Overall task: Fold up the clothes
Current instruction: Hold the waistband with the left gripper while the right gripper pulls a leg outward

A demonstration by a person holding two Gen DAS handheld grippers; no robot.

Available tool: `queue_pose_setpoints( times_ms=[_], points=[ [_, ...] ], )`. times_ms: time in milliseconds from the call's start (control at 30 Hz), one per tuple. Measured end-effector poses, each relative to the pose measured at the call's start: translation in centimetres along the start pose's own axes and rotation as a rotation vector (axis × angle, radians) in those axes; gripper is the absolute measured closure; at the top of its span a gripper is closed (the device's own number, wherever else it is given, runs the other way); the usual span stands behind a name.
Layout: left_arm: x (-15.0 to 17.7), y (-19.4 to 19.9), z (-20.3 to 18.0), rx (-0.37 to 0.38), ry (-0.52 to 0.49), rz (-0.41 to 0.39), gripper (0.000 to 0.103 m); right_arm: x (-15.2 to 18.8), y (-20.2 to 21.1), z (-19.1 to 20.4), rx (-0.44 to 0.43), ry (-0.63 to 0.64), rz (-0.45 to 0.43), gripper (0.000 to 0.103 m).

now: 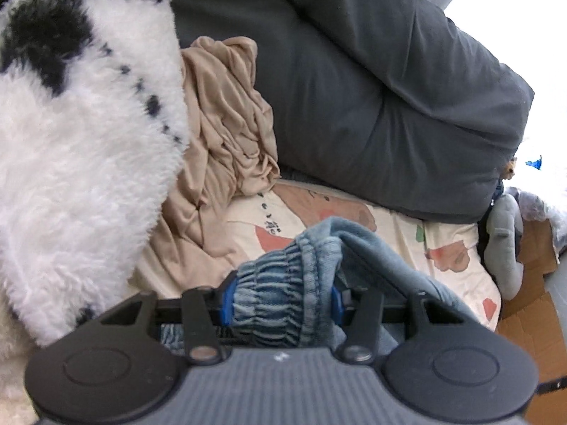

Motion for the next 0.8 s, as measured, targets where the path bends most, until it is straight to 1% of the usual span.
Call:
queue_pose_setpoints(
  times_ms=[67,300,533,600,700,800],
  points=[
    [-0.1,-0.1,-0.1,0.0,-0.013,0.002,0.051,-1.3,-0.2,-1.0,0.011,0.005,-0.028,0.055],
    [0.0,-0.4,0.1,-0.001,-0.018,0.017,0.051,-4.7,-2.7,-4.9,0.055,-0.044,-0.087,0.055],
    [-0.1,-0.7,0.1,-0.007,-0.027,0.028,0.051,-9.6,-5.8,-5.2,0.048,-0.045,-0.125,0.055],
    [-0.1,-0.7,0.1,-0.009,-0.025,0.026,0.051,-10.9,-6.8,-5.2,0.051,-0.043,-0.125,0.055],
    [0.0,-0.6,0.1,-0.01,-0.025,0.022,0.051,-12.3,-8.9,-5.0,0.065,-0.024,-0.085,0.054],
    [0.1,-0.5,0.3,-0.008,-0.023,0.02,0.051,-12.9,-10.7,-5.3,0.095,-0.016,-0.048,0.054]
  ],
)
Point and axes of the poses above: each gripper's, at about its wrist camera, not at the fingertips, and y roughly against the way its jaws point, z to its left, x to its underside, the point moved 10 cm from there along -y, roughly the way its jaws point, and after that the axes turned 1 degree about y, right-handed, at the moved point
